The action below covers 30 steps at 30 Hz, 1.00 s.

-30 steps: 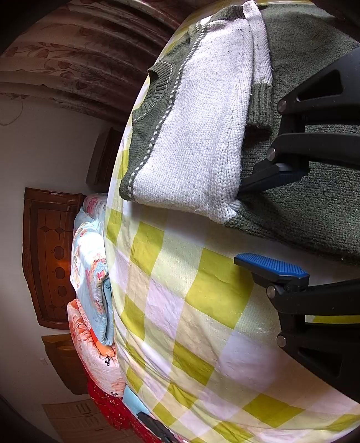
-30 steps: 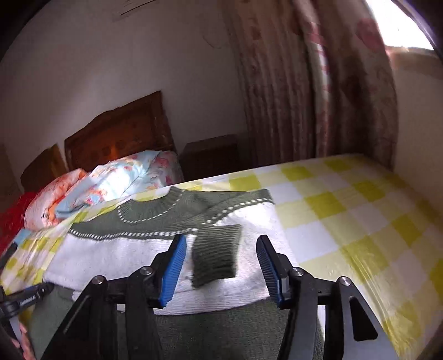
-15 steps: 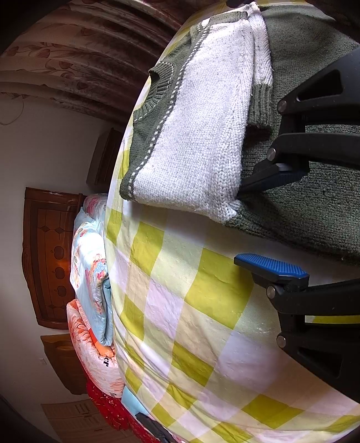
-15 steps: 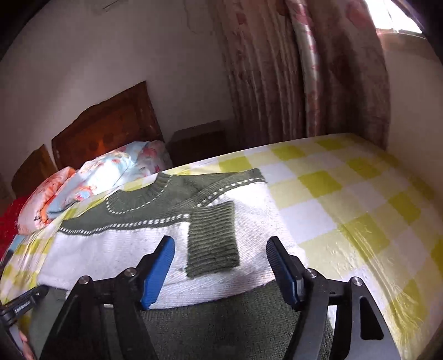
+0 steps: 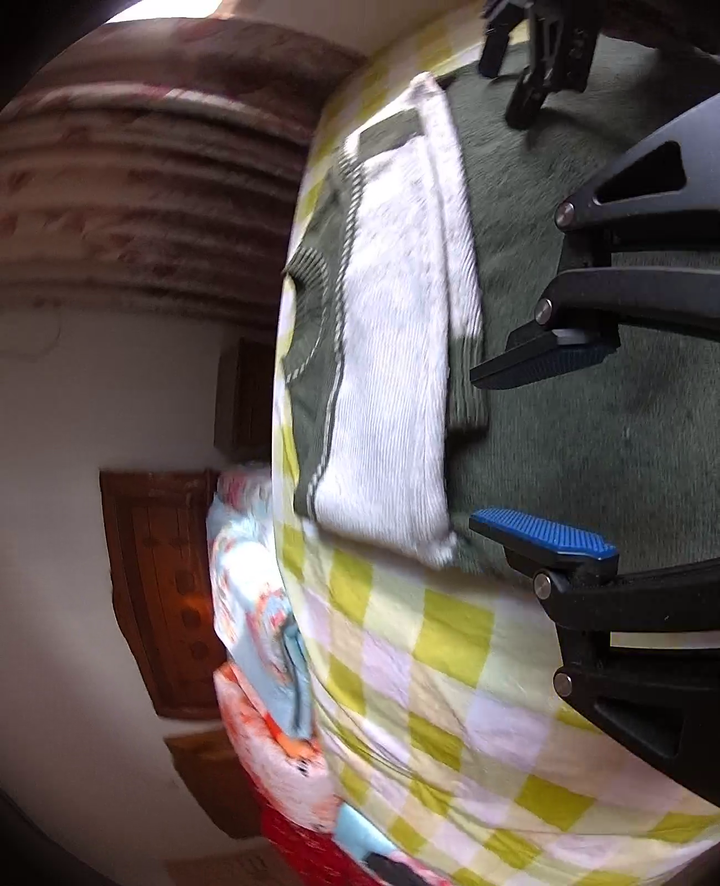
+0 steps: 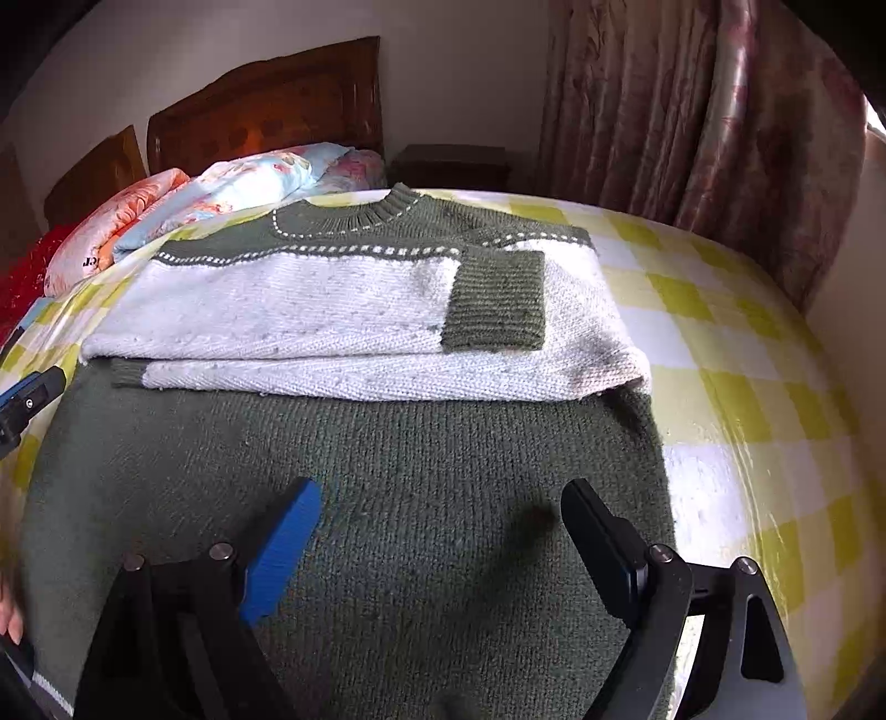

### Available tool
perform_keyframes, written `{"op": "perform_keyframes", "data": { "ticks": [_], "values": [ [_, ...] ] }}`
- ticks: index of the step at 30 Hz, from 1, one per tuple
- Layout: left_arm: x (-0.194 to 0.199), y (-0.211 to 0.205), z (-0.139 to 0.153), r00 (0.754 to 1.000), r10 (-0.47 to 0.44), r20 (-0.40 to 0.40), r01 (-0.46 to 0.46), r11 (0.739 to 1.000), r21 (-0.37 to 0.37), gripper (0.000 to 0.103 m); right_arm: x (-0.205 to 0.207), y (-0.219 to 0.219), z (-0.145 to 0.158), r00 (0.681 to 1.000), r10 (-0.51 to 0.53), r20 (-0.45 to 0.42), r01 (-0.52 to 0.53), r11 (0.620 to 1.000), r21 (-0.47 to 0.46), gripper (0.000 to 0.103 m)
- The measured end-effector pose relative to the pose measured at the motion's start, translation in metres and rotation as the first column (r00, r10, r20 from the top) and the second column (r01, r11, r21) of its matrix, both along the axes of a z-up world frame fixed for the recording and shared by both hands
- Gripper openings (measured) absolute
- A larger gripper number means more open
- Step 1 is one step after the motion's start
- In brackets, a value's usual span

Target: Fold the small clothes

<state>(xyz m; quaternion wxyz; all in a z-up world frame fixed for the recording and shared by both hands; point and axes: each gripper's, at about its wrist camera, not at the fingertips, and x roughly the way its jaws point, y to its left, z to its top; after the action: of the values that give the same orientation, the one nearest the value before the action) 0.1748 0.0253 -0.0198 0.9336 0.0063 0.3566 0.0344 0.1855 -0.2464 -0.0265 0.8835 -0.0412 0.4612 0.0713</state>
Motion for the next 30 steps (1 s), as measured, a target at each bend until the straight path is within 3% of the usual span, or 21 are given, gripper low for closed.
{"op": "perform_keyframes", "data": {
  "ticks": [3, 7, 10, 15, 17, 21, 22, 24, 26, 28, 29, 30],
  "values": [
    [0.017, -0.028, -0.026, 0.99, -0.07, -0.12, 0.08, 0.994, 0.077, 0.048, -0.004, -0.002, 0.0, 1.0, 0.011, 0.013, -0.011, 1.0, -0.007, 0.103],
    [0.017, -0.014, -0.033, 0.985, -0.078, -0.151, 0.082, 0.996, 0.02, 0.054, -0.011, -0.007, 0.003, 0.994, 0.083, -0.07, -0.085, 0.996, -0.029, 0.103],
    [0.009, -0.005, -0.035, 0.979, -0.079, -0.19, 0.092, 0.994, 0.061, 0.068, -0.025, -0.012, 0.005, 0.985, 0.132, -0.112, -0.138, 0.99, -0.043, 0.103],
    [-0.024, 0.025, -0.039, 0.966, -0.1, -0.237, 0.109, 0.994, 0.026, 0.081, -0.059, -0.034, 0.006, 0.973, 0.19, -0.13, -0.192, 0.981, 0.002, 0.103],
    [-0.038, 0.041, -0.042, 0.967, -0.131, -0.219, 0.129, 0.991, -0.022, 0.081, -0.072, -0.04, 0.004, 0.971, 0.2, -0.134, -0.206, 0.978, -0.035, 0.103],
    [-0.051, 0.043, -0.042, 0.979, -0.109, -0.174, 0.109, 0.994, -0.009, 0.078, -0.09, -0.048, 0.007, 0.979, 0.18, -0.092, -0.184, 0.982, -0.042, 0.103],
    [-0.053, 0.037, -0.038, 0.978, -0.084, -0.189, 0.086, 0.996, 0.003, 0.074, -0.093, -0.046, 0.01, 0.982, 0.169, -0.081, -0.172, 0.984, -0.037, 0.103],
    [-0.059, 0.016, -0.026, 0.976, -0.116, -0.184, 0.118, 0.993, -0.004, 0.051, -0.1, -0.039, 0.019, 0.975, 0.215, -0.055, -0.214, 0.977, 0.025, 0.103],
    [-0.068, -0.009, -0.02, 0.966, -0.198, -0.168, 0.204, 0.979, 0.019, 0.051, -0.107, -0.024, 0.018, 0.961, 0.271, -0.063, -0.268, 0.962, 0.045, 0.103],
    [-0.073, -0.033, -0.03, 0.946, -0.249, -0.207, 0.272, 0.958, 0.092, 0.051, -0.115, -0.004, 0.005, 0.941, 0.322, -0.105, -0.328, 0.943, -0.049, 0.103],
    [-0.077, -0.036, -0.036, 0.944, -0.253, -0.21, 0.281, 0.952, 0.118, 0.051, -0.123, -0.001, 0.006, 0.939, 0.338, -0.069, -0.343, 0.936, -0.085, 0.103],
    [-0.082, -0.033, -0.037, 0.95, -0.251, -0.187, 0.275, 0.954, 0.12, 0.053, -0.124, -0.004, 0.004, 0.933, 0.346, -0.094, -0.353, 0.933, -0.065, 0.103]
  ]
}}
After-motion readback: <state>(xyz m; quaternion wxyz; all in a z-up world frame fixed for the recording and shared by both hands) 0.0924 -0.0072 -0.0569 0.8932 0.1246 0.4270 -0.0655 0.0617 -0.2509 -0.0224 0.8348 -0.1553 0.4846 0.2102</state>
